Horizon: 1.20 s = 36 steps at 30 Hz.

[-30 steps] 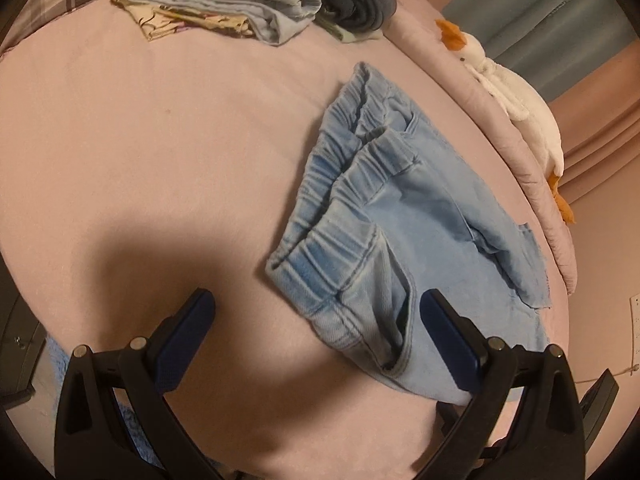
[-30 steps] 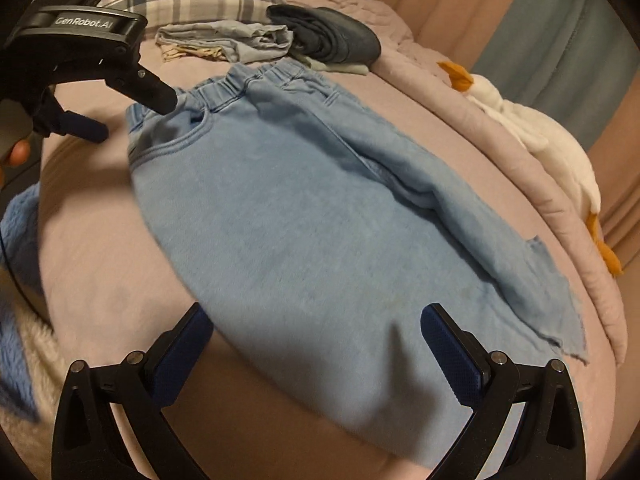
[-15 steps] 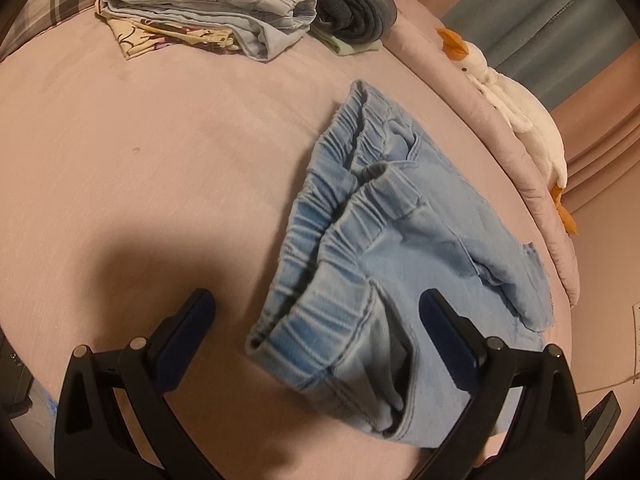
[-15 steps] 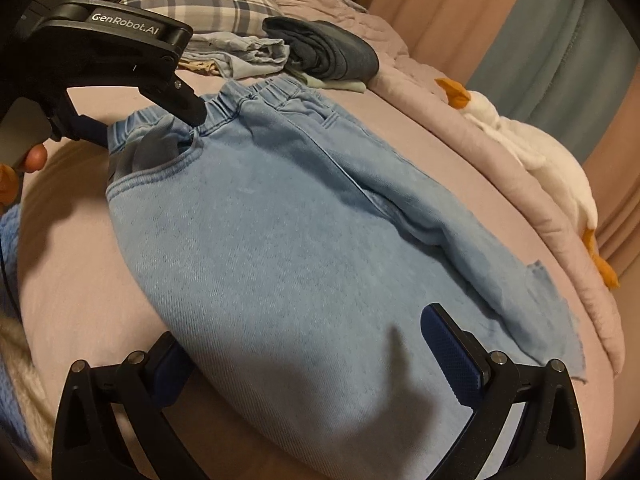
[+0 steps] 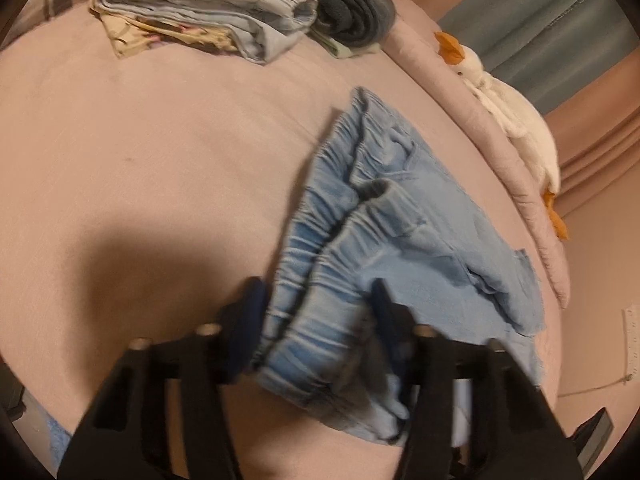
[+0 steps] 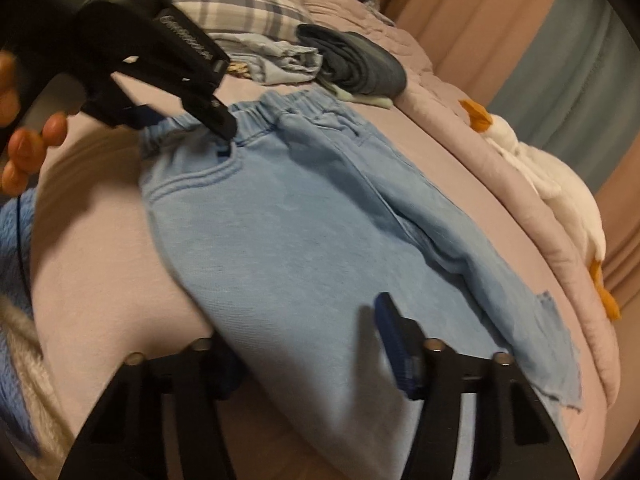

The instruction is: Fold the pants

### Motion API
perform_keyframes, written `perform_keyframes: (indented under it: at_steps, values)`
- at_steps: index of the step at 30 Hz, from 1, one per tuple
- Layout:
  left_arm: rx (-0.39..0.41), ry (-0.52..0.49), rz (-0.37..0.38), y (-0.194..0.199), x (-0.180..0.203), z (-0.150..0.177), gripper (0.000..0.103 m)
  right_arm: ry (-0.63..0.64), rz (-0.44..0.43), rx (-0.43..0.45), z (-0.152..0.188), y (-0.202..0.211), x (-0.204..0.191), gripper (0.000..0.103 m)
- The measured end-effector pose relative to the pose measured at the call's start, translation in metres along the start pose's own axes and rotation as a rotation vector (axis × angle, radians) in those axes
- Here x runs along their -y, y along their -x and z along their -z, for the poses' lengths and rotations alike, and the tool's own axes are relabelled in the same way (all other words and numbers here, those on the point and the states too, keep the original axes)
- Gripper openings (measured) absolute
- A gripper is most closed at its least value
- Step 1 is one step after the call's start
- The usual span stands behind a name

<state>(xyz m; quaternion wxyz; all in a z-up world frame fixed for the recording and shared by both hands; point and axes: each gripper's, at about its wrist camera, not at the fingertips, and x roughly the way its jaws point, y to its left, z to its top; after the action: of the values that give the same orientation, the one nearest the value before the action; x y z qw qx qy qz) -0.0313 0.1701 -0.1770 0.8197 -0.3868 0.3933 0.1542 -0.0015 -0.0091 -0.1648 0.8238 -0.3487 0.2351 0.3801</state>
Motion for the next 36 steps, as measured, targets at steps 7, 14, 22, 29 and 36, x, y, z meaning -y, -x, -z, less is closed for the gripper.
perform_keyframes:
  at_steps: [7,14,22,29,36]
  values:
    - [0.01,-0.039,0.01,0.004,0.005,0.0,0.038,0.078,-0.038,-0.014,-0.003,0.001,-0.013,0.019]
    - [0.042,-0.046,0.039,0.019,0.009,-0.005,0.036,0.065,-0.067,-0.009,-0.013,0.012,-0.007,0.014]
    - [0.022,-0.076,-0.009,0.017,0.002,0.005,0.036,0.086,-0.094,-0.035,-0.006,0.01,-0.024,0.014]
    - [-0.007,-0.054,-0.016,0.021,-0.007,0.009,0.053,0.076,-0.127,-0.066,-0.008,0.013,-0.017,0.018]
    - [0.037,-0.085,-0.048,0.049,-0.013,0.013,0.067,-0.15,-0.299,-0.062,-0.004,0.038,0.032,0.038]
